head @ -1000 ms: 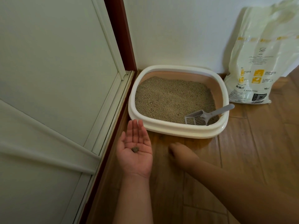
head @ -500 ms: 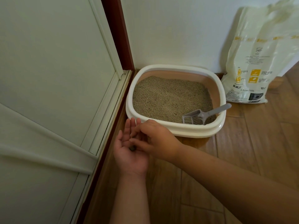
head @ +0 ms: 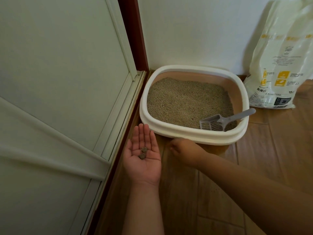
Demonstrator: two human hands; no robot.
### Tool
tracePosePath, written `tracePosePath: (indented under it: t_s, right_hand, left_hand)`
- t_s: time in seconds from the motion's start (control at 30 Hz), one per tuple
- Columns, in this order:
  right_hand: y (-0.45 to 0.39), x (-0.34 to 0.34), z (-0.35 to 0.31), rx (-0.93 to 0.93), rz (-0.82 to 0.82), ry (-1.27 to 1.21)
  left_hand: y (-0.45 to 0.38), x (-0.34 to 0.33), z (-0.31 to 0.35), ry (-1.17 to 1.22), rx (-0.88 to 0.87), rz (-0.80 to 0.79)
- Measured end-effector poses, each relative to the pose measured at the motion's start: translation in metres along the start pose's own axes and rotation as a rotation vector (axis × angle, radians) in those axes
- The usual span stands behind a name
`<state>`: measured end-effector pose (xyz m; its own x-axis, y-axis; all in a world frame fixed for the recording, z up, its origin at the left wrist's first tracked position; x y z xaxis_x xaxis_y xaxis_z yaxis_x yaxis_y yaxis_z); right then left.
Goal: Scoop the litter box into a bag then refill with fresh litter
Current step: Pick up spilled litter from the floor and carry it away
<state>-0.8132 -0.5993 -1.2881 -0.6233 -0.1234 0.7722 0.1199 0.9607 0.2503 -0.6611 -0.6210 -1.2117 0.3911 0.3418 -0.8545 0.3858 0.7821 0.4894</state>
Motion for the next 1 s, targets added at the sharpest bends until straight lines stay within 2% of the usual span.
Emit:
tracePosePath:
  t_s: [0.17,0.37,0.6,0.77,0.83,1.0]
  right_hand:
    - [-0.007,-0.043,0.030,-0.181,-0.255,0.227]
    - [-0.014,-0.056,0.039,-0.233,-0.333,0.273]
    - [0.000,-0.045,0.037,-0.137,-0.191,0.409]
    - [0.021,-0.035,0.042,-0.164,-0.107,0.249]
    - [0.026,-0.016,0.035,-0.147,-0.012,0.096]
    - [0.046,0.071,-0.020,0.119,0.370,-0.154]
  left_hand:
    - [-0.001,0.001,0.002,-0.010,-0.005,0.015]
    - [-0.003,0.002,0.001,-0.022,0.008,0.024]
    - [-0.003,0.003,0.002,-0.023,0.009,0.027]
    - [-0.003,0.004,-0.002,-0.034,0.010,0.033]
    - [-0.002,0.004,-0.004,-0.044,0.009,0.034]
    - [0.001,0.004,-0.016,-0.066,0.034,0.035]
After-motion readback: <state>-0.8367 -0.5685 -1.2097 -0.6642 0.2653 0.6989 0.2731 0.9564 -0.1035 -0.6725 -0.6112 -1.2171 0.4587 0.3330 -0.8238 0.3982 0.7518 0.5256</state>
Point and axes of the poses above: each hand's wrist, its own y-axis away from the middle knuckle, its own x-axis out of the back of the hand, z = x × y, the point moved 6 cm from there along -y, towards the middle knuckle, and after that the axes turned 3 degrees about -y, right-handed, at the moved point
